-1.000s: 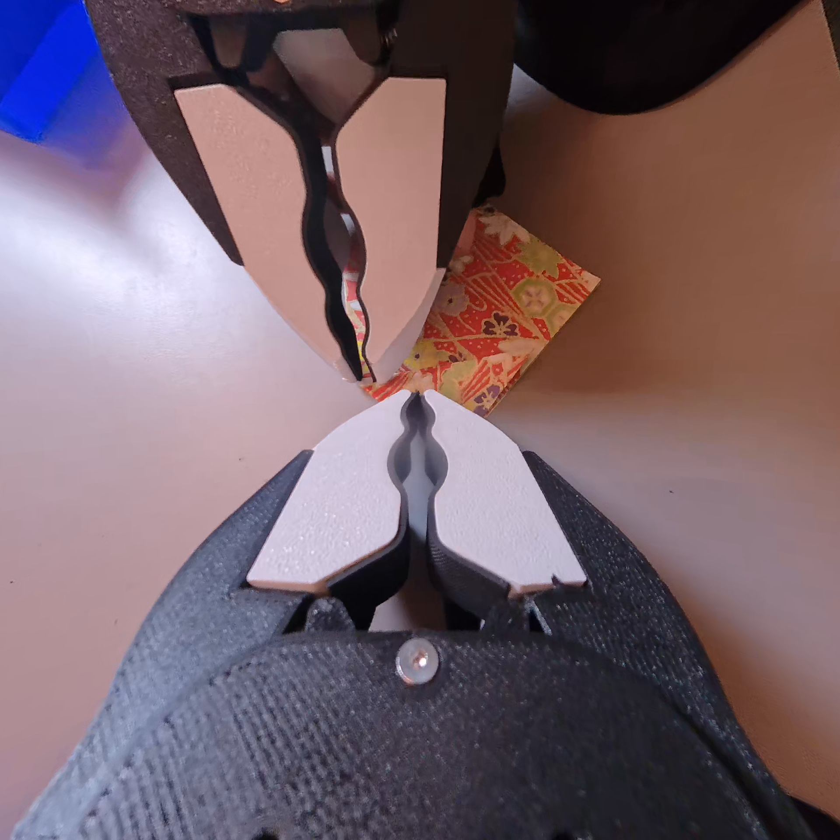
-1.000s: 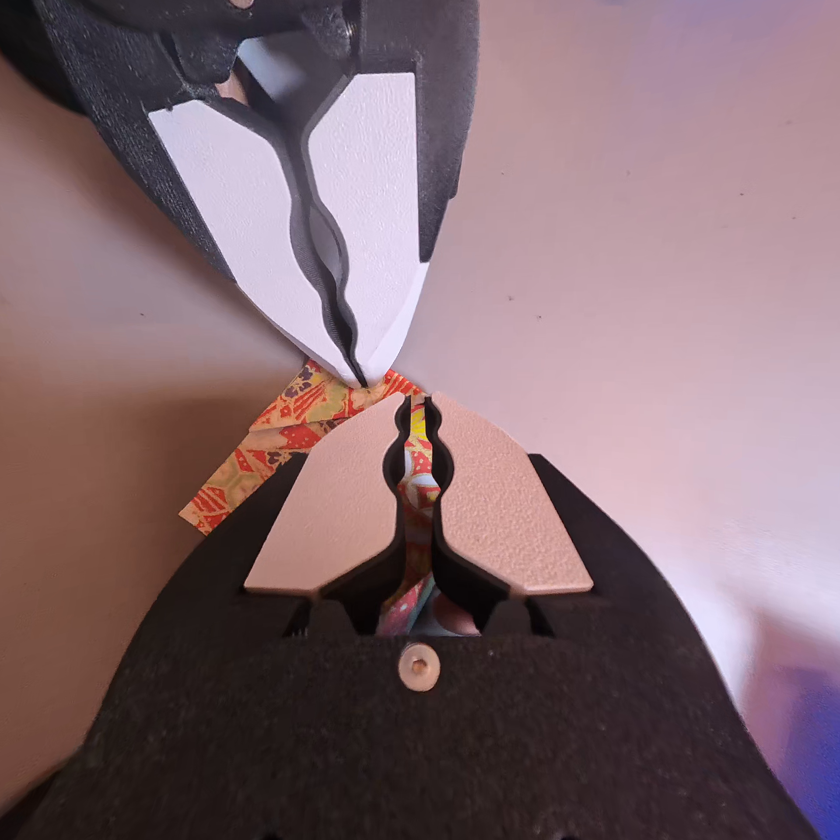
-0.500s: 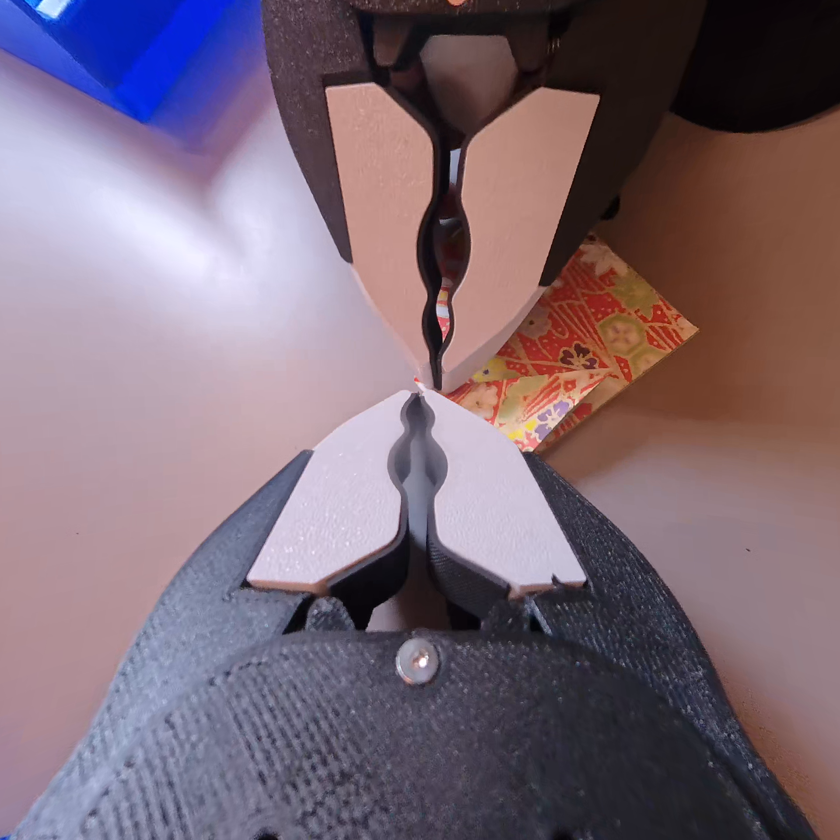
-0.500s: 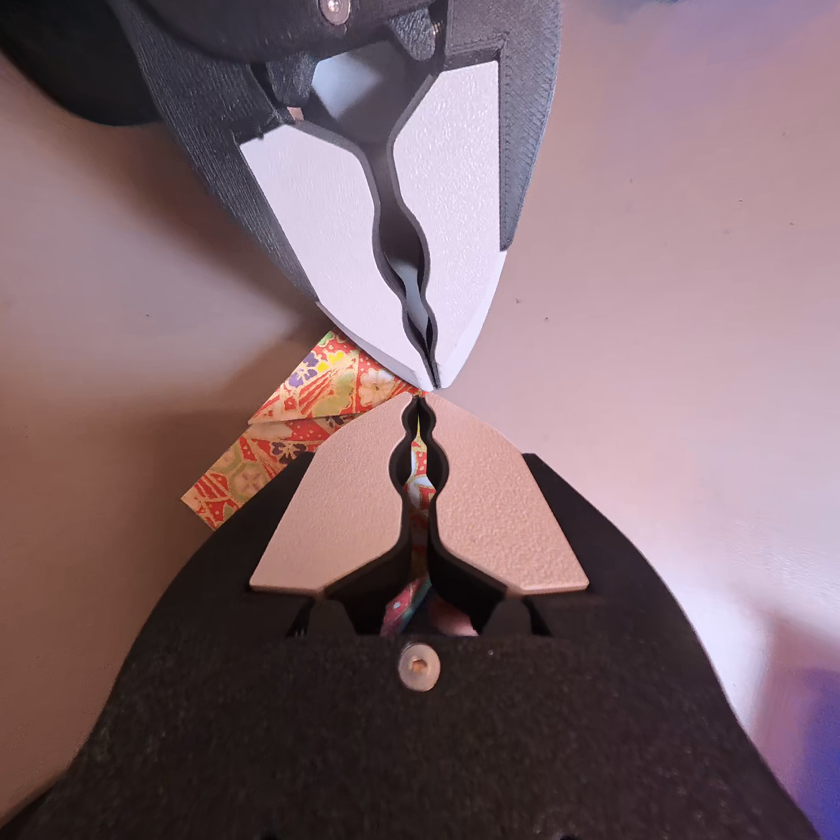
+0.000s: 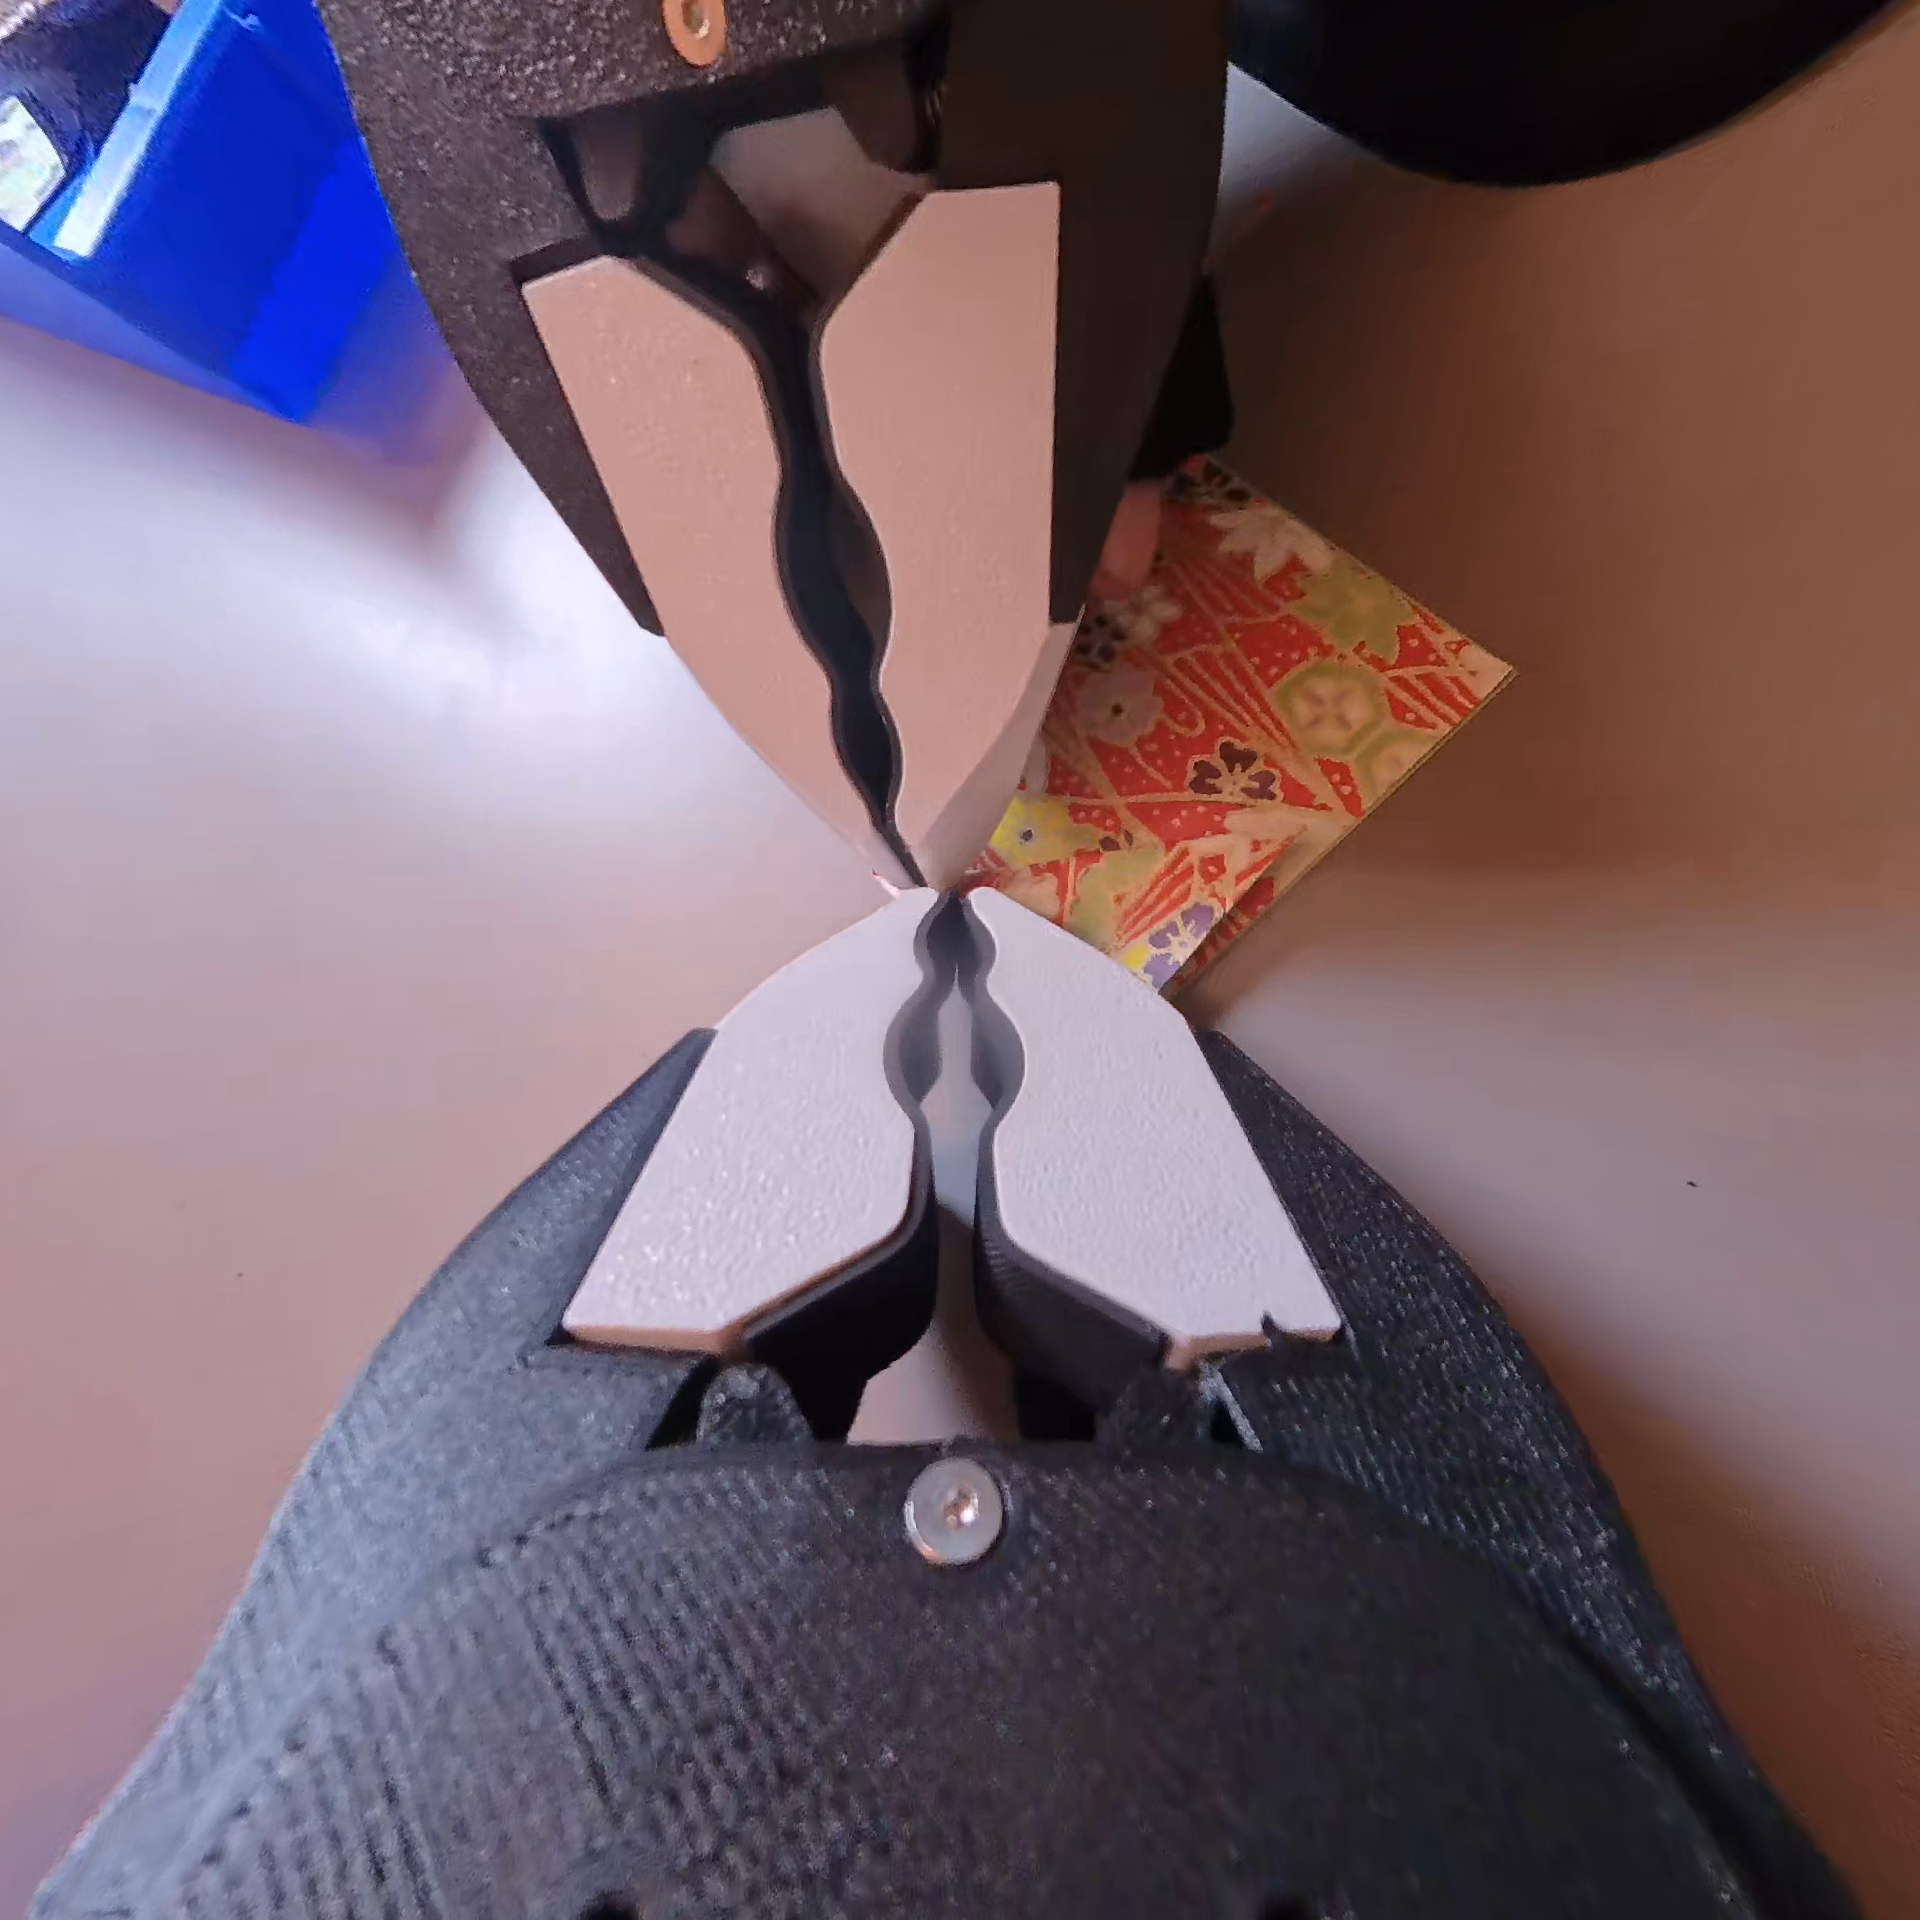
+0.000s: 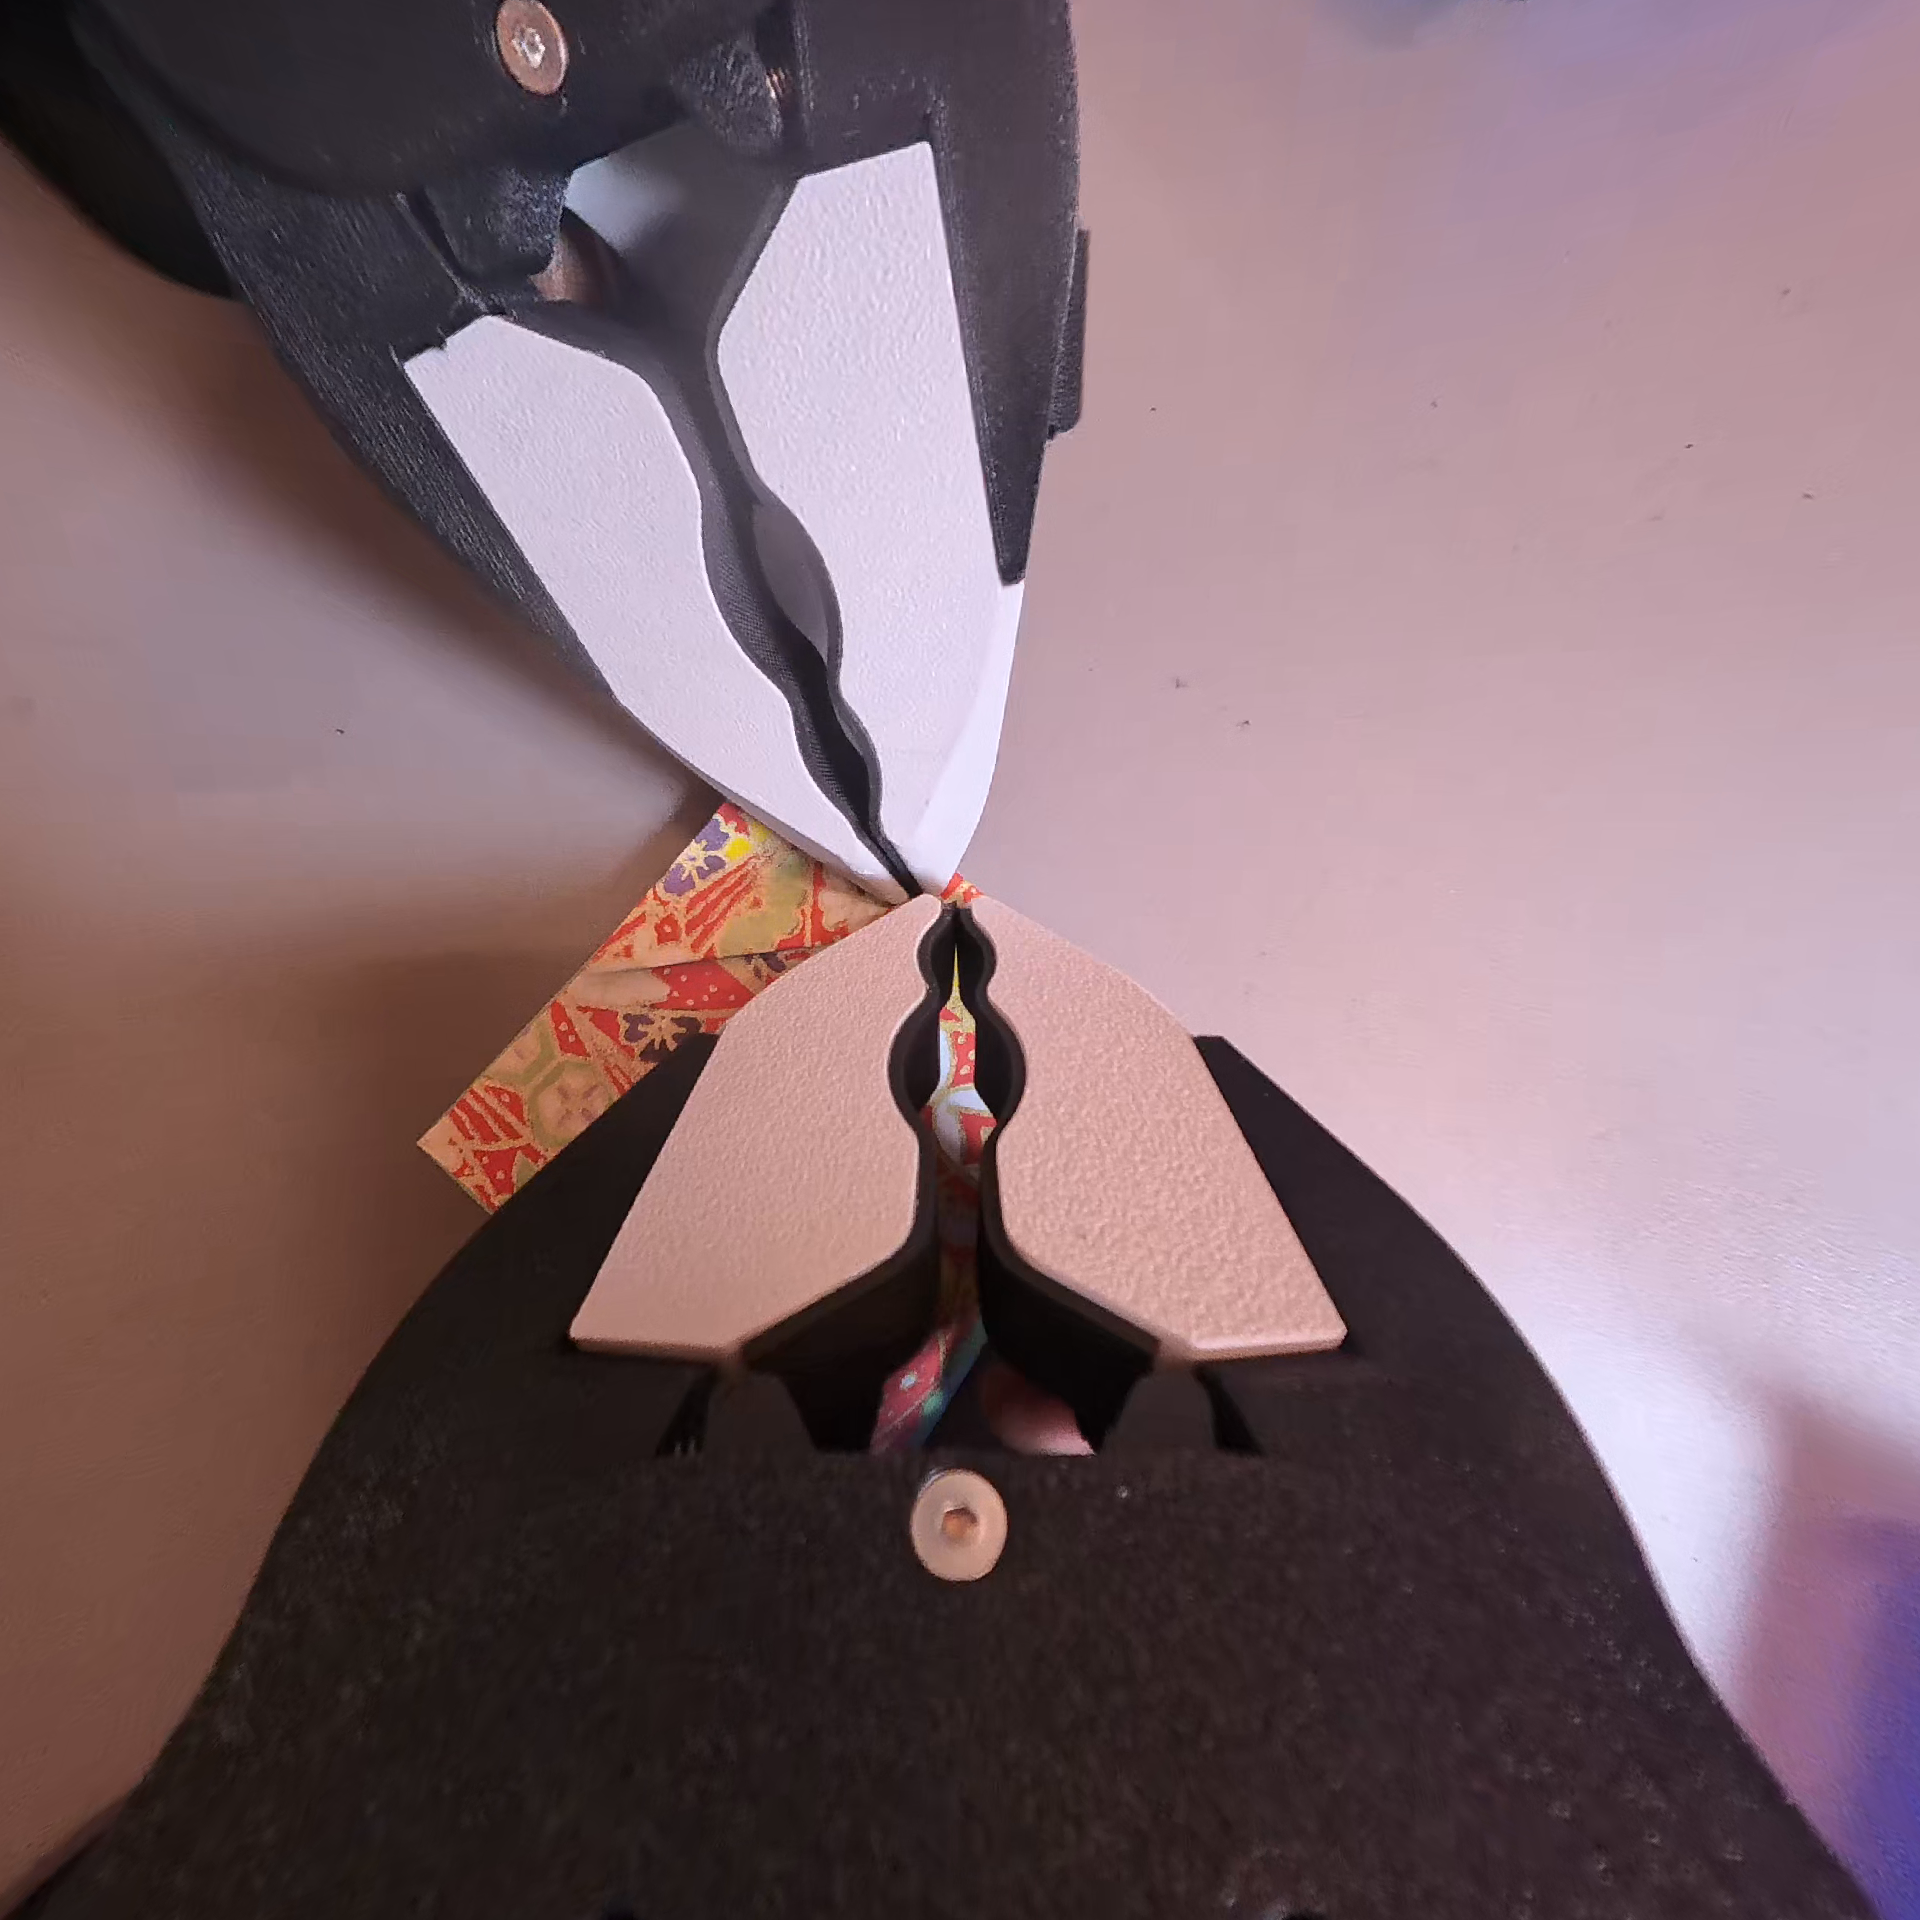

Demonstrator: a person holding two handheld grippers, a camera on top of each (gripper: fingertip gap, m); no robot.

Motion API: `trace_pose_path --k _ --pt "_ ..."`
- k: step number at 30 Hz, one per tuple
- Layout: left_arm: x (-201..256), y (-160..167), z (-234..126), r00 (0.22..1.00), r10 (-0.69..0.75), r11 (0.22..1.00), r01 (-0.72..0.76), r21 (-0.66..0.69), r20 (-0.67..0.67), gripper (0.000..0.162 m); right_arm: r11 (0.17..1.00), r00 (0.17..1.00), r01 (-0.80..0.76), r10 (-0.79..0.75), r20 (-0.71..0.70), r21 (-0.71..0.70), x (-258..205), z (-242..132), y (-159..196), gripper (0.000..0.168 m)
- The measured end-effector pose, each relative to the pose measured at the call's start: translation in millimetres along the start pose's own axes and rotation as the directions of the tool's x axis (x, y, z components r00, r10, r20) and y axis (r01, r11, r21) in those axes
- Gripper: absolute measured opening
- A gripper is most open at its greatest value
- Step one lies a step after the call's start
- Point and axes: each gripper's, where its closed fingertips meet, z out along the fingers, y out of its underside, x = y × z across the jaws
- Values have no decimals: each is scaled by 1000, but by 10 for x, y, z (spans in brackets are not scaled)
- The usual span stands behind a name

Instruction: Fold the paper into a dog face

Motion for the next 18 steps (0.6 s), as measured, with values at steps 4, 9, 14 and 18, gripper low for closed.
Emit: trace_pose_path --k 4,9,14,18 --pt "12 14 -9 999 -33 999 32 -15 -24 0 1000 1000 -3 3 -2 3 -1 0 0 0" --pt "32 37 -30 993 -107 994 106 -33 -45 0 1000 1000 -5 5 4 6 -15 3 -4 0" --pt "58 53 -52 987 -153 987 150 -53 -54 0 1000 1000 -2 2 0 3 -20 5 -7 0" --pt "91 70 -78 982 -178 983 174 -64 -66 0 1000 1000 -4 4 3 6 -19 5 -7 0"
